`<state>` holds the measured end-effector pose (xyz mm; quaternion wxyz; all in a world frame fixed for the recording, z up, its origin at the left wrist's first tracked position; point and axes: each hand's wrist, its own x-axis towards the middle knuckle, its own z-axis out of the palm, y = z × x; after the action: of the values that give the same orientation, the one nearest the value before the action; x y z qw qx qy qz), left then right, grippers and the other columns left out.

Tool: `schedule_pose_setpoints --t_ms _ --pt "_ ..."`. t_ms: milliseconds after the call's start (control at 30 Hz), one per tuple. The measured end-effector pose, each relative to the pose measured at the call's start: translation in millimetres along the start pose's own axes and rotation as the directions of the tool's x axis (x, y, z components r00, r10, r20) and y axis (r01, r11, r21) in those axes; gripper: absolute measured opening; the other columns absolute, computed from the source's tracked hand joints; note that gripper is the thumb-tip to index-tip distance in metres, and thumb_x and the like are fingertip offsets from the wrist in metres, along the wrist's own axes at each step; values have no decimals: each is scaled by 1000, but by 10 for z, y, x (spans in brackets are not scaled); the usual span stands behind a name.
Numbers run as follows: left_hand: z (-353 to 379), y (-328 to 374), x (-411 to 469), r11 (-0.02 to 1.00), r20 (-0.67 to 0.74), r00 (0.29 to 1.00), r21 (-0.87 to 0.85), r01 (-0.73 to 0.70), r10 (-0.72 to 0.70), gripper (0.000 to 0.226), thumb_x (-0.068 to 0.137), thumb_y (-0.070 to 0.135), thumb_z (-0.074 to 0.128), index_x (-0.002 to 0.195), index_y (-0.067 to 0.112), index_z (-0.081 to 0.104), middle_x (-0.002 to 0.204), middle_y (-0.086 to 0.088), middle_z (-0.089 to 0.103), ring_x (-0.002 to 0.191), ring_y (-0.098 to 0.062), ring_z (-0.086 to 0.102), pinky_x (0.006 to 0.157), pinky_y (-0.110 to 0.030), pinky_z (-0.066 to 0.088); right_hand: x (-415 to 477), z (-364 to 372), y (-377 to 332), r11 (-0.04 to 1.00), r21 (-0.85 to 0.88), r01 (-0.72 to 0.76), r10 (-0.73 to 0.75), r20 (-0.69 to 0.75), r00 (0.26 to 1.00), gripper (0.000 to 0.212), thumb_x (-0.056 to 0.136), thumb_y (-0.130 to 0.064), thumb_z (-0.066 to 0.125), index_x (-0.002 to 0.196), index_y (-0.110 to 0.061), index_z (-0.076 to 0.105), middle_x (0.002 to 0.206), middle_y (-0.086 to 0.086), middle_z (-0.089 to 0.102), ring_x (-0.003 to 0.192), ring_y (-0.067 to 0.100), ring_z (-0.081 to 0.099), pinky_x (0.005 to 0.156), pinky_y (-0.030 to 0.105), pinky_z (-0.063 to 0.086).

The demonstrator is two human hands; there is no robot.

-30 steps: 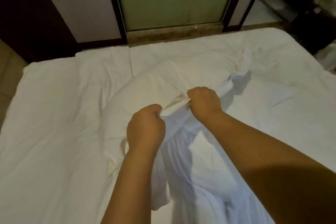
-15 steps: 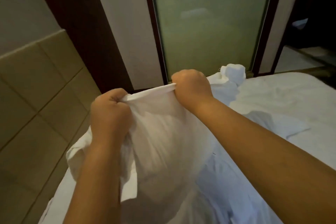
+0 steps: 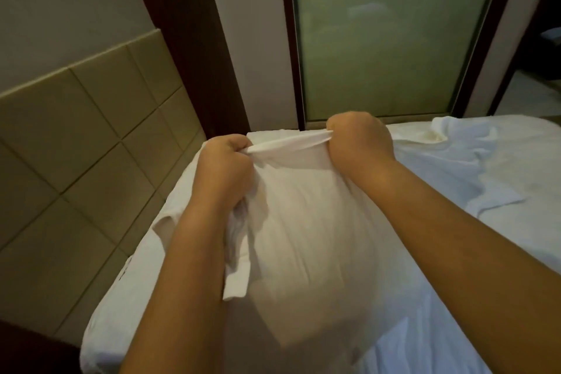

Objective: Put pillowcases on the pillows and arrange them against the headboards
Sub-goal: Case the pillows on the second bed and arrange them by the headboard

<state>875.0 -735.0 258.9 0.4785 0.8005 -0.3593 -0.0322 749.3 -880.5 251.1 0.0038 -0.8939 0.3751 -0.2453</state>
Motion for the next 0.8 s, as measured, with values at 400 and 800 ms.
schedule_pose_setpoints --t_ms 400,800 --pt "612 -1689 1090 967 280 932 177 185 -230 33 70 -10 41 68 19 57 69 3 51 65 -16 48 55 -26 38 273 1826 -103 970 -74 -232 243 374 895 22 82 2 45 72 -15 55 96 15 65 85 33 58 67 32 38" --pt "363 -3690 1685 672 192 646 144 726 -739 25 86 1 45 104 15 55 101 -9 60 74 -20 55 63 -26 41 701 3343 -756 988 -148 30 19 318 948 42 66 9 66 107 -2 62 104 22 58 95 41 56 81 44 43"
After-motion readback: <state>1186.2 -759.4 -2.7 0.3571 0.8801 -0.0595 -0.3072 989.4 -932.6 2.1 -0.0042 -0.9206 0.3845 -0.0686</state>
